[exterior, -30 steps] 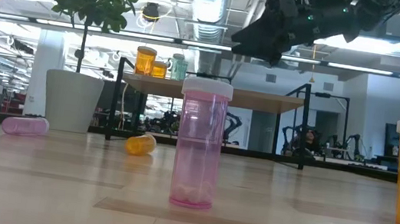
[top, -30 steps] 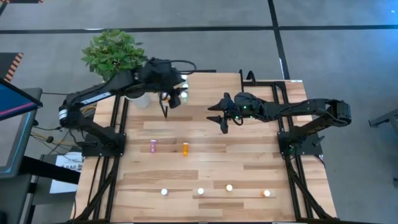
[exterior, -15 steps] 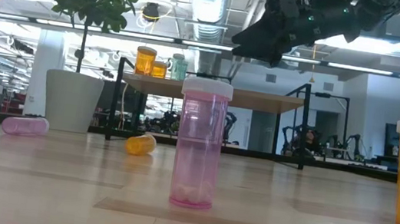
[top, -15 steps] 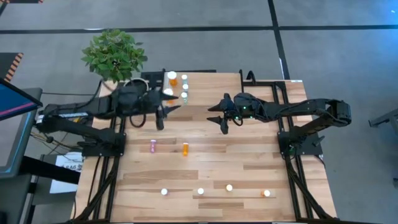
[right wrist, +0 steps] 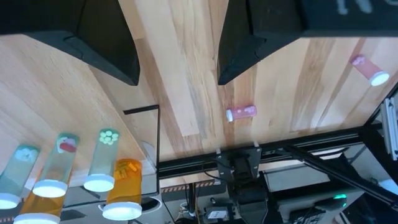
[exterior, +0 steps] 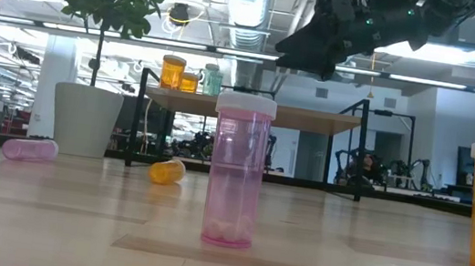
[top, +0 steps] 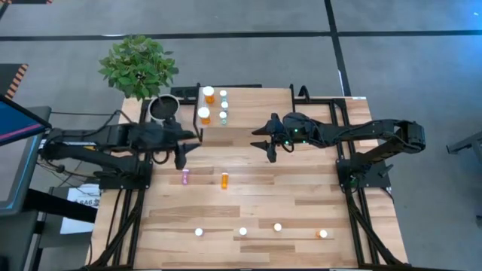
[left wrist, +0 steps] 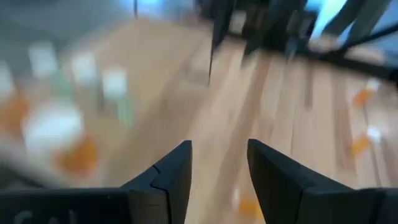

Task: Pick and place medicine bottles onto shelf by color
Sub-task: Put the top left pink pill bottle on the shelf

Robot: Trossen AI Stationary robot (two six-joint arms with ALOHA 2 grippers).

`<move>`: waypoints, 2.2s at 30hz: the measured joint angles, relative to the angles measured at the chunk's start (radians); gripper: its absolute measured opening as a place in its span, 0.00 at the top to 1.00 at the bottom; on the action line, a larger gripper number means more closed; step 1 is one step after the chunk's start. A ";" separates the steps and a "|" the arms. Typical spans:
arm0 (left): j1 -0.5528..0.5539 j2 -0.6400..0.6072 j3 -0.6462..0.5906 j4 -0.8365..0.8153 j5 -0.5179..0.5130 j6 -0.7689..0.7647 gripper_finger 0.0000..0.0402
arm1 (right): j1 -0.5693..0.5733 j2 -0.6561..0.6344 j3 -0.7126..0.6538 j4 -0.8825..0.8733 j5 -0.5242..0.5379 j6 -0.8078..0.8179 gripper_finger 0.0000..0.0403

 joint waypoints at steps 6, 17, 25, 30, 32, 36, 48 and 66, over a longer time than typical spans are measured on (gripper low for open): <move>-0.057 0.088 -0.014 -0.377 0.083 -0.379 0.65 | 0.000 0.000 0.000 -0.007 0.000 0.013 0.41; -0.127 0.270 -0.202 -0.403 0.262 -0.717 0.58 | 0.029 0.000 0.000 -0.015 0.000 0.016 0.41; -0.123 0.310 -0.320 -0.276 0.217 -0.815 0.40 | 0.039 0.000 0.000 -0.016 0.000 0.016 0.41; -0.117 0.309 -0.394 -0.159 0.280 -0.865 0.34 | 0.039 0.000 0.000 -0.017 0.000 0.011 0.41; -0.117 0.310 -0.423 -0.074 0.294 -0.867 0.34 | 0.039 0.000 0.000 -0.017 0.000 0.010 0.41; -0.113 0.309 -0.460 0.044 0.296 -0.884 0.34 | 0.038 0.000 0.000 -0.017 0.000 0.012 0.41; -0.111 0.314 -0.482 0.056 0.263 -0.836 0.39 | 0.038 0.000 0.000 -0.016 0.000 0.013 0.41; -0.067 0.274 -0.348 0.153 0.194 -0.451 0.76 | 0.039 -0.047 0.000 -0.012 0.000 0.009 0.41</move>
